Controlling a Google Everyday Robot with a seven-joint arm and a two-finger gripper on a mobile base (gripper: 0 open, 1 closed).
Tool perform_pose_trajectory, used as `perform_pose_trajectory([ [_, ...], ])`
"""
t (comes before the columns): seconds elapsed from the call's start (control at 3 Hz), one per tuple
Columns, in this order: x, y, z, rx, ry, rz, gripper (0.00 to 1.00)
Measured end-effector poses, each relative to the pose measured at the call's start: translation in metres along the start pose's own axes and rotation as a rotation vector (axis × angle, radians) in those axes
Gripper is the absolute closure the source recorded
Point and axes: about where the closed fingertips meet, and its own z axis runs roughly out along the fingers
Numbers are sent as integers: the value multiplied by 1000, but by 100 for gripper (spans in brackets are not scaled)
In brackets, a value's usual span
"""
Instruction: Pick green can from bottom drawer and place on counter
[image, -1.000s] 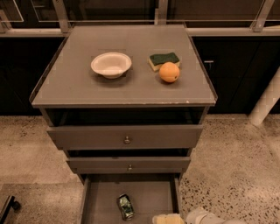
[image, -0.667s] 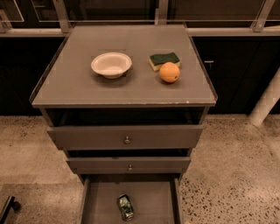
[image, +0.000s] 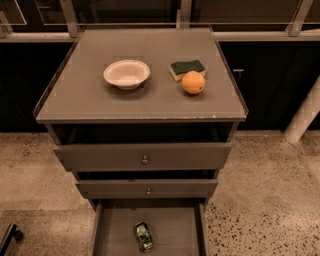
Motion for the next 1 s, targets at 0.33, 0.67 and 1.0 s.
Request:
perform_pose_trajectory([
  [0.33,0,0,0,-2,2,0,0],
  [0.67,7,-2,11,19,-18,0,0],
  [1.0,9,-4,38,37,-99,-76,0],
])
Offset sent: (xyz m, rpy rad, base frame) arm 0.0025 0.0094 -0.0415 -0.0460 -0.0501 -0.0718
